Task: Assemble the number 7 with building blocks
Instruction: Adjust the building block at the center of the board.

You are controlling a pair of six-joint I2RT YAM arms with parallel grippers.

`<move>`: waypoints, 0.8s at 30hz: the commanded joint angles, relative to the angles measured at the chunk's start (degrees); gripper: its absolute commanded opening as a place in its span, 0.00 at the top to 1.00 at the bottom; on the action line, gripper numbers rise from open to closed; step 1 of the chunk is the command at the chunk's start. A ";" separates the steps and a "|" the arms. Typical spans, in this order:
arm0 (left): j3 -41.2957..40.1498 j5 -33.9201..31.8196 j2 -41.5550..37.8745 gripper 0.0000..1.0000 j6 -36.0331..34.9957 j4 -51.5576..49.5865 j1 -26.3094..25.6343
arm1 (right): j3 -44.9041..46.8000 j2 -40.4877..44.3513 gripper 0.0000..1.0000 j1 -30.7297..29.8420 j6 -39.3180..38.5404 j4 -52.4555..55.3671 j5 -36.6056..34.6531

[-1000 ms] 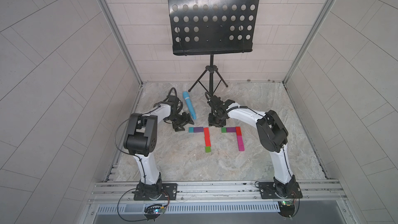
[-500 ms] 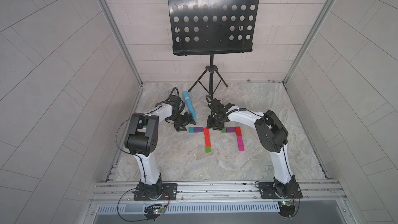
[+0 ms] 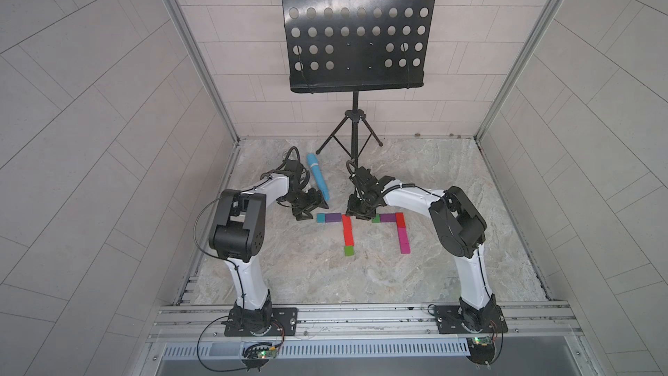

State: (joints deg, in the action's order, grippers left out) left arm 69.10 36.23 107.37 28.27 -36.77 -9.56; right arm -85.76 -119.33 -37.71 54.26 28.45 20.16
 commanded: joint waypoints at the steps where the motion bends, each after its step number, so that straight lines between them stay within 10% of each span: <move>1: -0.35 0.55 -0.41 0.21 0.20 0.12 -0.37 | 1.03 3.09 0.55 -0.71 0.74 -0.56 -0.65; 24: -1.19 1.12 -1.07 0.22 1.27 1.09 -0.97 | 1.06 3.05 0.55 -1.82 2.12 -1.03 -0.67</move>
State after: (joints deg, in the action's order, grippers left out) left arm 68.84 36.93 107.37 29.17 -35.79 -10.15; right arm -84.84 -117.64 -39.00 55.46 27.29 20.18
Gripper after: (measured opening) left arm 0.785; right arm 0.454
